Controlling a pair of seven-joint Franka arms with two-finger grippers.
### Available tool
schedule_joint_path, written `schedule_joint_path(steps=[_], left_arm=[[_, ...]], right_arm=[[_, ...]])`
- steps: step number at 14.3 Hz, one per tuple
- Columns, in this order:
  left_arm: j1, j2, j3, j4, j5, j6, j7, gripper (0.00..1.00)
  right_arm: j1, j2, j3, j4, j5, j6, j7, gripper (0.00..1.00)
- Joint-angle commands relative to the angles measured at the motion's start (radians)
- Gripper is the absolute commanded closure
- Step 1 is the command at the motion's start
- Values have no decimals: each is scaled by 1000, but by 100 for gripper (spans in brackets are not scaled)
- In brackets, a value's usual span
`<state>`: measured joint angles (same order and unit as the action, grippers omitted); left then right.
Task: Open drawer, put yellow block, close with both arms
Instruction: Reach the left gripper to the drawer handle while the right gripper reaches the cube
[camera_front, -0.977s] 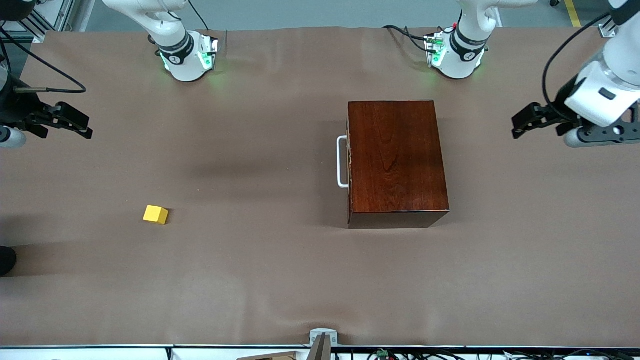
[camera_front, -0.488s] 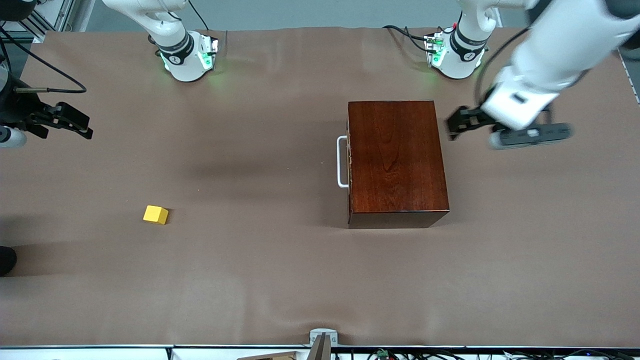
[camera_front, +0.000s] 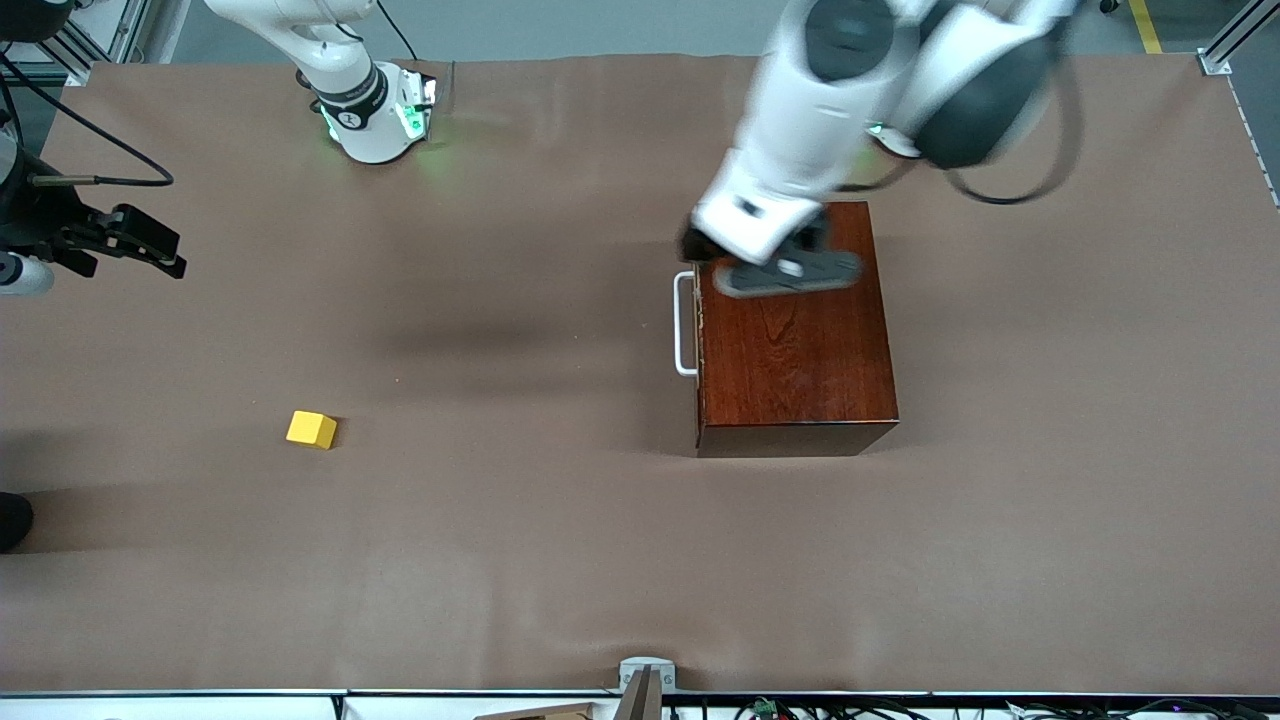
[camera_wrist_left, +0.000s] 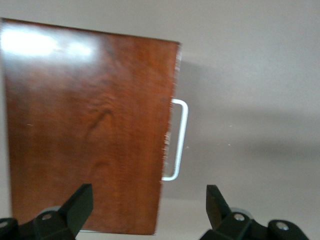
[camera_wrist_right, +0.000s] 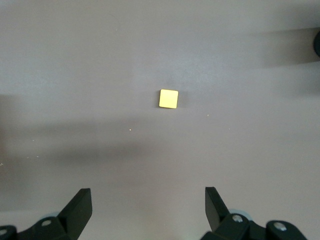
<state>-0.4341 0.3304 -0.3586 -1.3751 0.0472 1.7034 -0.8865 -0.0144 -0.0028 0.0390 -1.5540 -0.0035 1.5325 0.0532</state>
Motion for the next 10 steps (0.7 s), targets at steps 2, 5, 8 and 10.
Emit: schedule_joint_path(steps=[2,5,8,10], left_arm=[[-121,139,18,112,56,27,-126,0],[-185,208,62,122,59,71,-129,0],[-285,255,125,122,110,73,-121,0],[-314,289,136,120,137,71,-121,0]], right_arm=[[2,14,1,23,2,-9,17,0],[2,20,1,23,2,-2,16,0],[2,40,1,25,0,6,16,0],[1,73,1,28,-3,6,16,0]])
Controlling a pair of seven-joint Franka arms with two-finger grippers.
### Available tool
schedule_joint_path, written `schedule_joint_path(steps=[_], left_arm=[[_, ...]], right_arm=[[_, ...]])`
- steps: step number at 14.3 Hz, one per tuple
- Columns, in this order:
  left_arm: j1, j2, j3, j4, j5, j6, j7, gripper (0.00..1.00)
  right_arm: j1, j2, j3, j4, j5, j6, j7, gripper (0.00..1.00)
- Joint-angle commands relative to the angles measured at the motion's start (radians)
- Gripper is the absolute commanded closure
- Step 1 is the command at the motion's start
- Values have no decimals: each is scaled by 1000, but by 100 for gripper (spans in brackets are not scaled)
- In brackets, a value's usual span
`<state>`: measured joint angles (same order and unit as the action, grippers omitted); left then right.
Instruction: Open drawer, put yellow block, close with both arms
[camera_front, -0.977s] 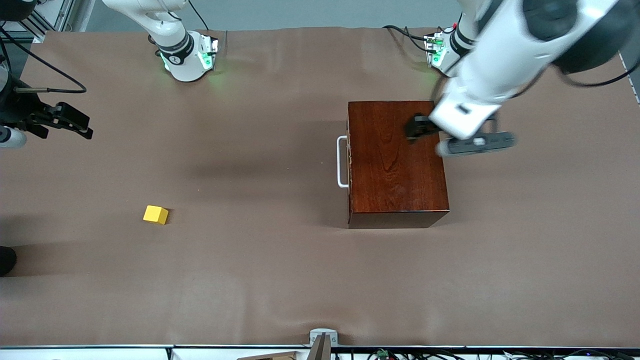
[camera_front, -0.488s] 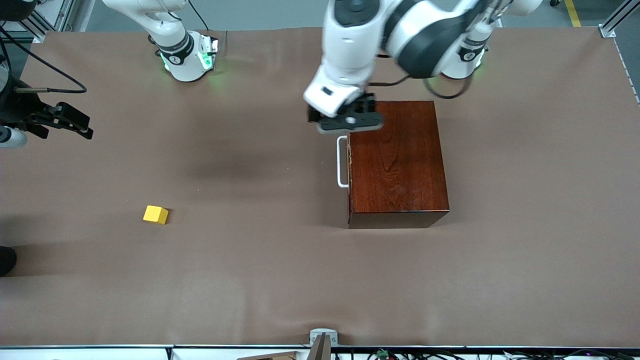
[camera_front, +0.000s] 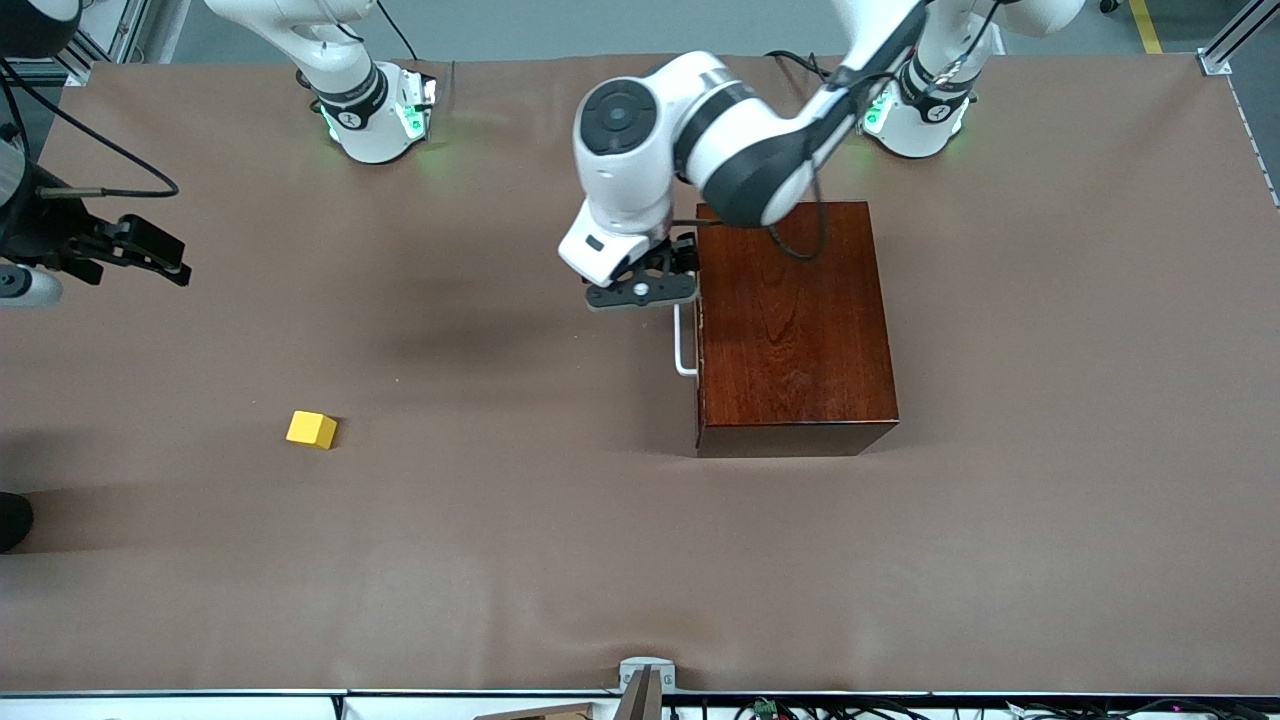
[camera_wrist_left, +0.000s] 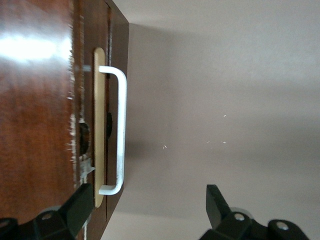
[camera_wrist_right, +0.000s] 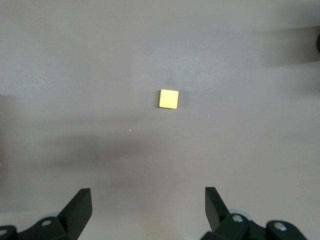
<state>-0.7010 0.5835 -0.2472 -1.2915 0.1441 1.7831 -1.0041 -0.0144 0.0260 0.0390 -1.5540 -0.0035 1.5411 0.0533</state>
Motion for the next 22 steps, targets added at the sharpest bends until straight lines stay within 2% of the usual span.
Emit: schedule_joint_path(steps=[1,5,9,13,16,22], left_arm=[[-48,50,25,37,41,-10,-4,0],[-63,93,25,34,95,-19,7,0],[-63,114,23,31,127,-28,16,0],[-64,131,25,27,147,-30,15,0],[-64,153,23,27,175,-30,13,0],[-71,180,25,27,187,-21,6,0]], right_arm=[[-4,70,1,32,-4,-2,16,0],[-1,236,1,109,0,13,16,0],[16,310,1,112,0,20,16,0],[16,379,-4,109,-10,115,17,0],[4,390,-8,52,-18,241,17,0],[-22,391,-11,-161,-18,491,60,0]])
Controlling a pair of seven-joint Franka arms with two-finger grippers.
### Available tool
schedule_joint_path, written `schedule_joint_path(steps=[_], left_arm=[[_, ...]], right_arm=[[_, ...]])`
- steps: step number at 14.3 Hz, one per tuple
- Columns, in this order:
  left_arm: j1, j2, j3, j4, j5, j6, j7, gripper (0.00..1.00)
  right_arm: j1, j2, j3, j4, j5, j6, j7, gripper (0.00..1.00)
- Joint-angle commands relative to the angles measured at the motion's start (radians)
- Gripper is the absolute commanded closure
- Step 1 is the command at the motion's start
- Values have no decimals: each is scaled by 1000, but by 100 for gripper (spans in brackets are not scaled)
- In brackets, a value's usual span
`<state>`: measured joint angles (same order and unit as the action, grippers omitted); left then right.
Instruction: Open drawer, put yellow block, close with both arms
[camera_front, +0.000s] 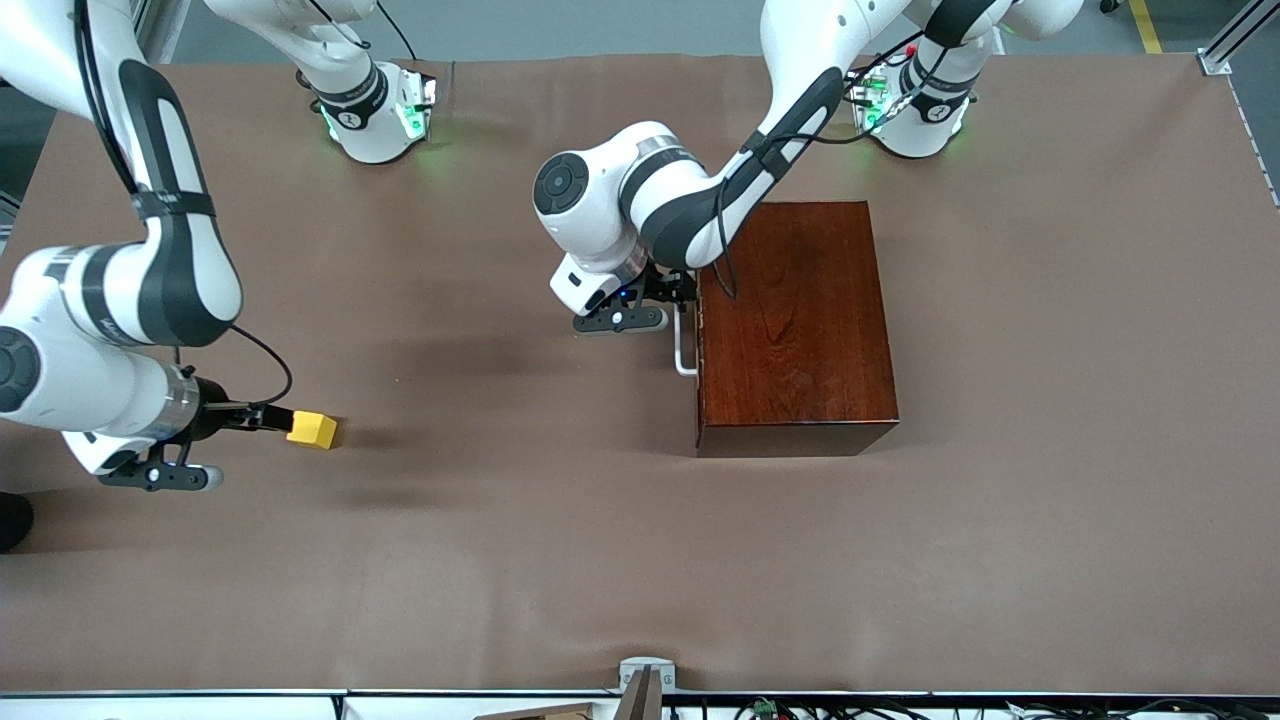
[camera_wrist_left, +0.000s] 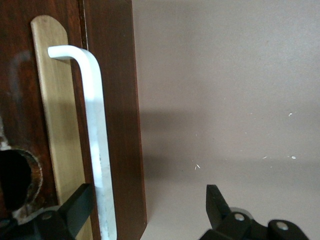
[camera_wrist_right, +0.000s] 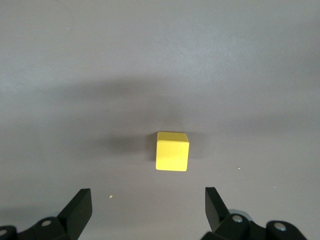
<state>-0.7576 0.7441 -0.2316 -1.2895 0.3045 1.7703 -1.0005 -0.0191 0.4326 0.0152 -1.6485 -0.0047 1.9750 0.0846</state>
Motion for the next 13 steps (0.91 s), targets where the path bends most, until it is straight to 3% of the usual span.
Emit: schedule_joint_path(steps=[1,7,13], left_arm=[[-13,27,9,26,25,-2,0,0],[-9,29,9,30,24,70,-18,0],[-6,46,9,30,21,179,-38,0]], right_arm=[[-21,-14,12,-91,-17,86,32,0],[-44,26,11,-266,-18,379,30,0],[-47,107,11,-266,-18,426,32,0]])
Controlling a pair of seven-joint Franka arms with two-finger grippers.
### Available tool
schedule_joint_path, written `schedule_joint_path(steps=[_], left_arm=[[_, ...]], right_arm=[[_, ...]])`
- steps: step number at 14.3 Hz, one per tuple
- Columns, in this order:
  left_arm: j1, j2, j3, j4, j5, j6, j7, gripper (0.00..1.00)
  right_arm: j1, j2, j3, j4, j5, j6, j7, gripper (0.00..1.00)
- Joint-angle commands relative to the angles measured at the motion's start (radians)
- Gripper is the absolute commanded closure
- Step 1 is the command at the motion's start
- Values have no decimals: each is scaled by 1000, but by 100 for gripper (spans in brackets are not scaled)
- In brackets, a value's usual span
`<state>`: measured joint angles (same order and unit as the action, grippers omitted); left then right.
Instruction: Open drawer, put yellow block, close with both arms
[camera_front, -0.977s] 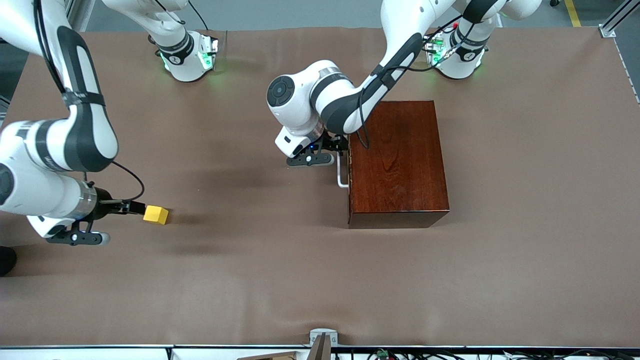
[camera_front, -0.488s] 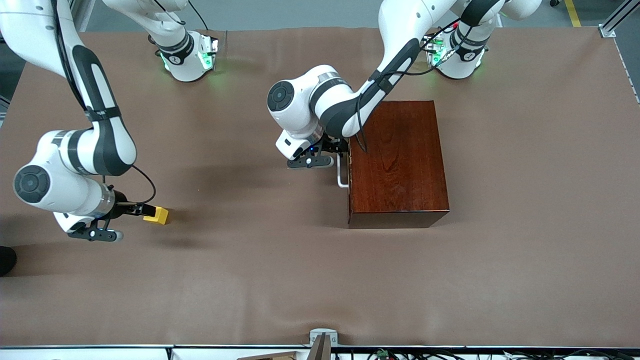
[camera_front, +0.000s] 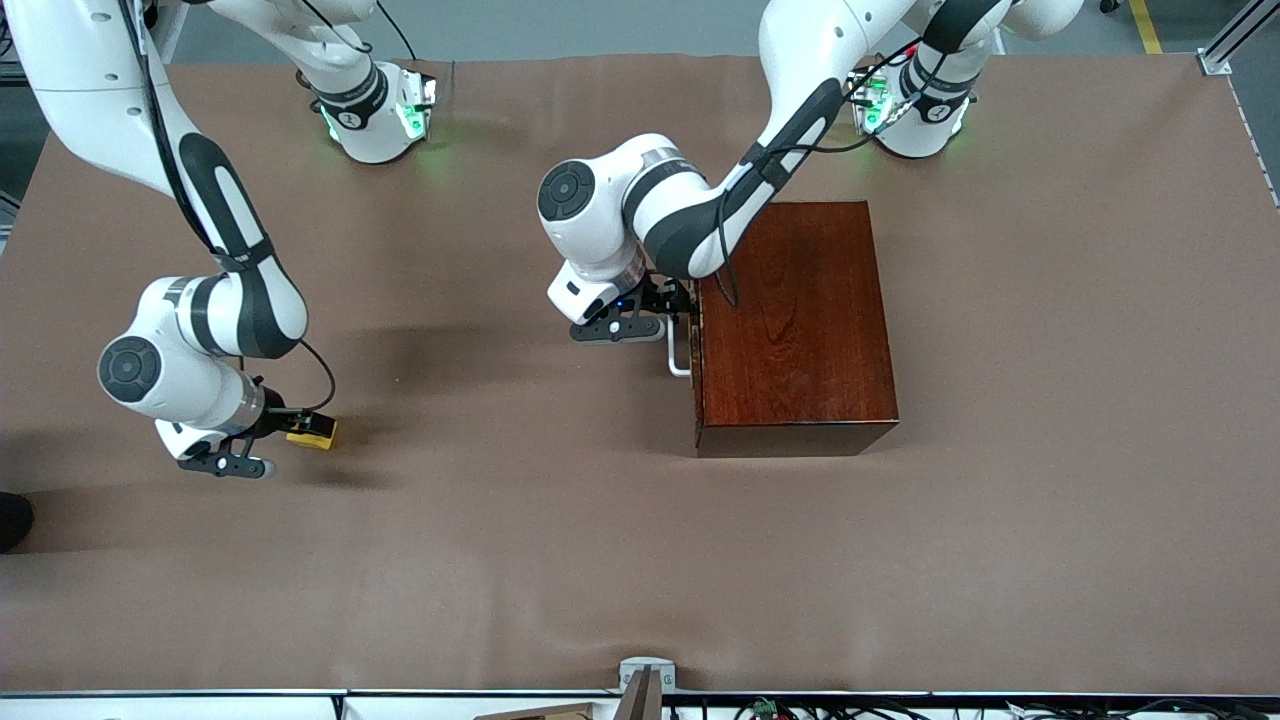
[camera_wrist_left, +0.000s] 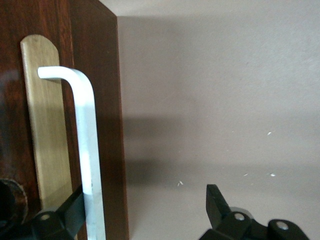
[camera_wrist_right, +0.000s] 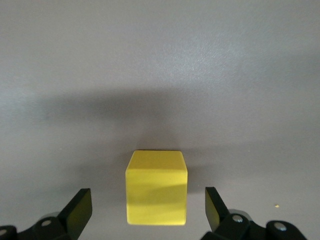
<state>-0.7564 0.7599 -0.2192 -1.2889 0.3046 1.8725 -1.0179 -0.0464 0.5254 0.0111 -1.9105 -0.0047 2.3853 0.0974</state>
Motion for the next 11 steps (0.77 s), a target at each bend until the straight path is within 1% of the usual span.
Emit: schedule_joint_path(steps=[1,3,4,5,7,11], left_arm=[[-9,32,-3,29,19,94,-21,0],[-11,39,-3,29,16,122,-22,0],[-14,42,-5,29,13,134,-22,0],[-14,44,-5,29,13,146,-22,0],[-15,45,-6,29,11,171,-42,0],[-26,52,-11,33,10,212,-48,0]], right_arm=[[-20,24,15,-4,-18,15,19,0],[-21,34,15,-4,-18,15,21,0],[-21,42,15,-4,-17,14,21,6],[-21,47,15,-1,-15,14,21,31],[-23,45,15,10,-11,9,22,100],[-27,44,15,37,-11,3,8,100]])
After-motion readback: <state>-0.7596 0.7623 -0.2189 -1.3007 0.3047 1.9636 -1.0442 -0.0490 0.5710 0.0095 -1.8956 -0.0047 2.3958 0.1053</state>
